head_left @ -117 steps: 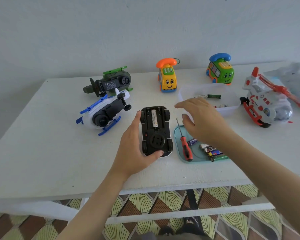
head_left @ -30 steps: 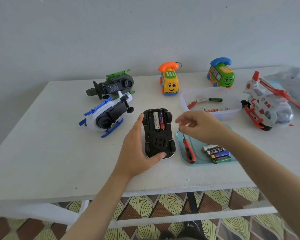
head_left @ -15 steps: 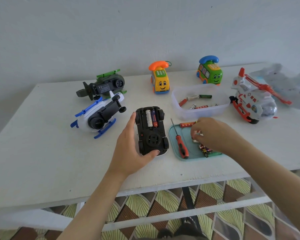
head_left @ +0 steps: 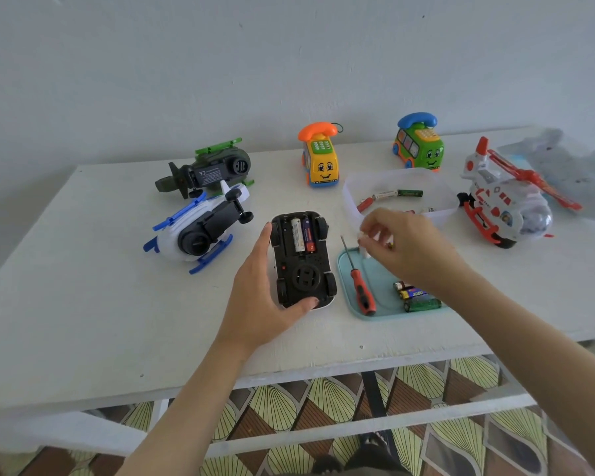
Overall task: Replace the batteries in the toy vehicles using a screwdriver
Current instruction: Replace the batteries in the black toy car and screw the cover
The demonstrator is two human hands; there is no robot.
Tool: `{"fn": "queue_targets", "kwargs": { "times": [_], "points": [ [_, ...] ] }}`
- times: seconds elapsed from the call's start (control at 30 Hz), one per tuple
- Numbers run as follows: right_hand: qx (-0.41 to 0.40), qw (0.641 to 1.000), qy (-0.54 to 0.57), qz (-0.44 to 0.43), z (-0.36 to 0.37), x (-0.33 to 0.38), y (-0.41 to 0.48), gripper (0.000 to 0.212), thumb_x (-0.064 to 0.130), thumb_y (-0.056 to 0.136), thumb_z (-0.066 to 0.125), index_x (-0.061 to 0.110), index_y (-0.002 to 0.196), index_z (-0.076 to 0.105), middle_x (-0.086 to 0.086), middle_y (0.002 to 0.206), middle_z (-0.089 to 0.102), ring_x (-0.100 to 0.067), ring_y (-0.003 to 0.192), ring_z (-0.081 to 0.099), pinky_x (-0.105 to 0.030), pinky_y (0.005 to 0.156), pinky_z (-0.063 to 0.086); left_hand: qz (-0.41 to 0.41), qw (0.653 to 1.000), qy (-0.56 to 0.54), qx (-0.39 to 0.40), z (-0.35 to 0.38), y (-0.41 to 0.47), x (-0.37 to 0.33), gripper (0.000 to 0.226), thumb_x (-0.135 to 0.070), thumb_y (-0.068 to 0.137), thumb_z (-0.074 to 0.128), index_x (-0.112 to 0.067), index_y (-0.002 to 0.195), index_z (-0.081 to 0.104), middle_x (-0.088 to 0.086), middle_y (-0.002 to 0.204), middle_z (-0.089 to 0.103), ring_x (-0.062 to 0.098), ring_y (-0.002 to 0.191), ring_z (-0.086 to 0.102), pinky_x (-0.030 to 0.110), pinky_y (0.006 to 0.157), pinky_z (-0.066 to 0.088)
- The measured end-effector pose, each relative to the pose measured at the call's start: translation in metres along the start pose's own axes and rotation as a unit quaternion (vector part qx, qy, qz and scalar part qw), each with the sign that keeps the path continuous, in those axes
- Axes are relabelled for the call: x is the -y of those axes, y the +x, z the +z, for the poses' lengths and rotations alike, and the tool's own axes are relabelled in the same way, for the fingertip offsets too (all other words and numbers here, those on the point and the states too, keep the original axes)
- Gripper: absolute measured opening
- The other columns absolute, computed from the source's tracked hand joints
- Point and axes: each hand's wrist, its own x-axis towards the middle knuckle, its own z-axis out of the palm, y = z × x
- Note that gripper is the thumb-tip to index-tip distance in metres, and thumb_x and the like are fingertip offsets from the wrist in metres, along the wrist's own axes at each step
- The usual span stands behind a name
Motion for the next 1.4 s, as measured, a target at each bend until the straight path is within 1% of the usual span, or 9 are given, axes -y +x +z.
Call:
{"fn": "queue_targets", "kwargs": {
  "times": [0.2,0.4,0.73,0.87,0.93,1.0,1.13,1.27,1.4],
  "points": [
    [-0.091,0.981,0.118,-0.128,0.015,0.045,0.01,0.009,0.011,0.088,0.064,0.009,0.097,0.065,0.0,0.082,0.068,-0.009,0.075,0.061,-0.023,0.071,0.051,0.008,1.0,0.005,-0.005,0.001,0.0,0.0,0.115,-0.05,0.064,0.076,-0.026,0.153,0.007,-0.011,0.152,0.032,-0.003,0.138,0.027,0.004,0.107,0.015],
    [-0.097,0.961,-0.02,-0.258,0.048,0.053,0.023,0.011,0.012,0.086,0.057,0.006,0.085,0.067,-0.006,0.073,0.065,-0.025,0.065,0.059,-0.037,0.056,0.051,0.028,0.999,0.011,-0.014,0.0,0.001,0.0,0.112,-0.054,0.066,0.072,-0.019,0.153,0.011,-0.028,0.143,0.028,-0.017,0.13,0.026,0.002,0.103,0.019],
    [-0.107,0.943,-0.06,-0.308,0.063,0.038,0.026,0.018,0.015,0.087,0.057,0.007,0.08,0.071,-0.005,0.087,0.071,-0.027,0.082,0.066,-0.04,0.072,0.054,0.009,1.0,-0.014,-0.002,0.0,0.002,0.005,0.114,-0.054,0.066,0.074,-0.021,0.154,0.01,-0.037,0.139,0.027,-0.016,0.129,0.028,0.002,0.102,0.02],
    [-0.148,0.964,-0.024,-0.218,0.067,0.038,0.026,0.01,0.017,0.082,0.067,0.01,0.085,0.073,-0.009,0.106,0.068,-0.03,0.097,0.061,-0.044,0.081,0.052,0.008,1.0,-0.021,0.002,0.0,0.003,0.001,0.112,-0.052,0.067,0.075,-0.017,0.153,0.013,-0.021,0.146,0.034,-0.006,0.134,0.032,0.011,0.107,0.025],
    [-0.133,0.986,0.011,-0.099,0.067,0.041,0.027,0.035,0.025,0.078,0.075,0.016,0.112,0.068,-0.01,0.13,0.054,-0.029,0.118,0.048,-0.041,0.097,0.042,0.009,1.0,-0.026,0.002,0.0,0.003,0.001,0.111,-0.049,0.067,0.076,-0.016,0.153,0.013,-0.011,0.15,0.035,0.0,0.137,0.032,0.019,0.11,0.028],
    [-0.059,0.994,0.09,0.011,0.065,0.046,0.027,0.071,0.031,0.077,0.077,0.022,0.139,0.044,-0.006,0.145,0.04,-0.023,0.131,0.035,-0.038,0.107,0.032,0.01,1.0,-0.027,0.004,-0.001,0.003,0.001,0.111,-0.049,0.067,0.076,-0.018,0.153,0.013,-0.008,0.152,0.033,0.001,0.139,0.03,0.023,0.112,0.028],
    [0.03,0.939,0.29,0.184,0.065,0.052,0.032,0.095,0.027,0.076,0.079,0.021,0.15,0.019,-0.005,0.142,0.045,-0.021,0.125,0.048,-0.041,0.106,0.041,0.0,0.999,-0.034,0.006,-0.001,0.002,0.001,0.113,-0.051,0.066,0.075,-0.021,0.154,0.011,-0.012,0.154,0.03,-0.004,0.139,0.026,0.014,0.11,0.024],
    [0.021,0.921,0.32,0.221,0.072,0.053,0.032,0.088,0.021,0.076,0.079,0.019,0.147,0.027,-0.003,0.137,0.049,-0.021,0.122,0.05,-0.043,0.105,0.043,-0.014,0.997,-0.078,0.026,-0.001,0.002,0.003,0.113,-0.035,0.069,0.082,-0.029,0.153,0.007,-0.041,0.139,0.032,-0.013,0.129,0.036,0.008,0.099,0.035],
    [-0.005,0.912,0.339,0.231,0.075,0.055,0.031,0.085,0.016,0.076,0.077,0.02,0.146,0.029,-0.001,0.133,0.051,-0.018,0.118,0.051,-0.038,0.103,0.044,-0.028,0.994,-0.1,0.036,-0.001,0.002,0.002,0.114,-0.031,0.069,0.082,-0.038,0.152,0.003,-0.037,0.139,0.038,-0.007,0.125,0.046,0.014,0.094,0.045]
  ]
}}
